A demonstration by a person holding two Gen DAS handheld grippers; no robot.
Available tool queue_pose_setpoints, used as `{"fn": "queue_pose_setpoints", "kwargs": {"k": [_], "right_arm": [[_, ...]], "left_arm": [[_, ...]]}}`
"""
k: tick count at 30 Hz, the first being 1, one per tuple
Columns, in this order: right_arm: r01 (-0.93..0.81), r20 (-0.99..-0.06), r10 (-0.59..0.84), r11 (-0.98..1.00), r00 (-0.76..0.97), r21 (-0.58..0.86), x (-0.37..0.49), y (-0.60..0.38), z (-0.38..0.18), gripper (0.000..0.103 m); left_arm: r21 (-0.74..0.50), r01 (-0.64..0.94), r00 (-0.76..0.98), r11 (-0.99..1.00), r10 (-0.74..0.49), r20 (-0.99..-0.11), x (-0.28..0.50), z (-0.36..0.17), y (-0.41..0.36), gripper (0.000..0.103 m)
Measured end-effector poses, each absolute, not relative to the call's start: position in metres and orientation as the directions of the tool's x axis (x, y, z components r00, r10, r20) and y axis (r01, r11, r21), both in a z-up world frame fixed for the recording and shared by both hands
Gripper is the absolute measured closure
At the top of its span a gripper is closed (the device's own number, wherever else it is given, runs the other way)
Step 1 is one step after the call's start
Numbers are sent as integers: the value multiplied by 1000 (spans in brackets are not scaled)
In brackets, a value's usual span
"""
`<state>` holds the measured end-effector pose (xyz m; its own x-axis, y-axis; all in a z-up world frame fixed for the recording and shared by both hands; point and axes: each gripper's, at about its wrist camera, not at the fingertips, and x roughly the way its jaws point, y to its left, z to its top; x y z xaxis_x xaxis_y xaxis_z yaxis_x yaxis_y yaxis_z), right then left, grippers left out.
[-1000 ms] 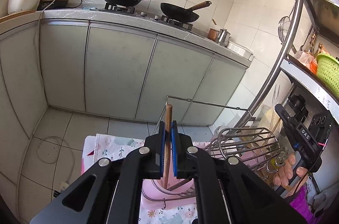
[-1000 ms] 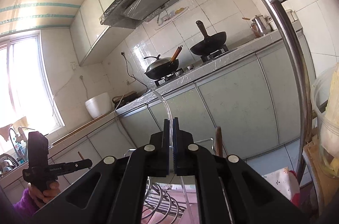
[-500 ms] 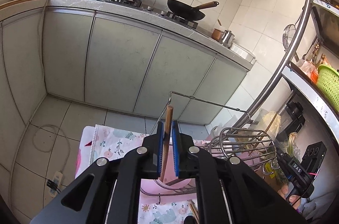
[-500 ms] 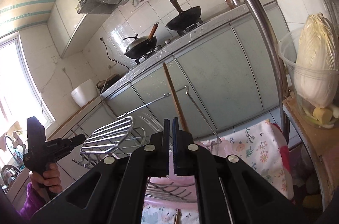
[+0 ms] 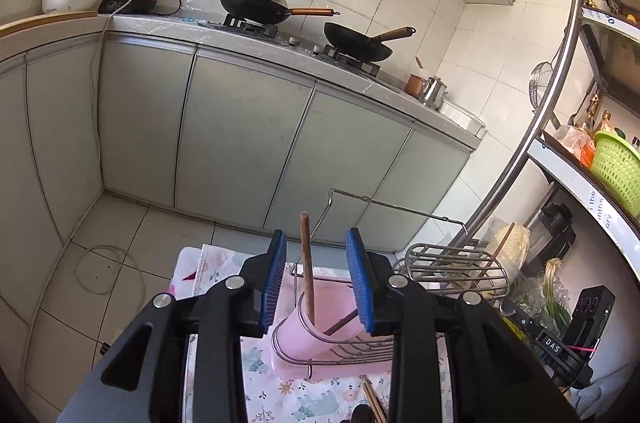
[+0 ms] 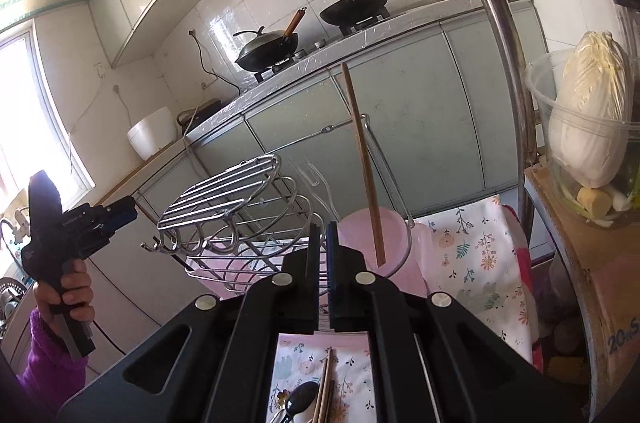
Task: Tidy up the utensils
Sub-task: 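Lower the right tool's chopstick into the pink cup while the left tool drops its chopstick in, then move both open tools back down toward the spoons and chopsticks on the cloth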
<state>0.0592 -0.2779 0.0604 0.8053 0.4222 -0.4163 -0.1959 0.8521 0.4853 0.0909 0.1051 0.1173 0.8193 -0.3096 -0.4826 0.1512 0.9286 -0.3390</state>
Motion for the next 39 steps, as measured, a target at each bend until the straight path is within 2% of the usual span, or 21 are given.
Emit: {"fn": "queue_pose_setpoints", "kwargs": {"k": [9,19,21,23,25,34,39], "right_arm": [[-187,-504,435,864,746,468,39,-266,46,99],[-154,-628,457,866,630,475,21,-251,10,99],[-151,-657,476,860,584,488,19,-247,-1,94],[-146,-674,487,855,556,498,17,-244,-9,84],[-137,-689,481,860,542,492,12,-242,-16,80],[-107,-734,457,875,503,472,-2,-244,-37,78],[-109,-743,471,870,474,482,-3,-242,-44,78]], "left_arm": [[-319,150,780,936,-310,-544,58,92,100,73],[-338,146,687,930,-341,-642,29,36,87,73],[-341,151,654,928,-352,-670,24,22,81,73],[-343,156,622,926,-362,-694,19,9,76,73],[-346,161,592,924,-371,-715,15,-4,69,73],[-360,190,453,913,-407,-793,-5,-54,39,73],[-362,205,376,909,-415,-829,-7,-74,24,79]]}}
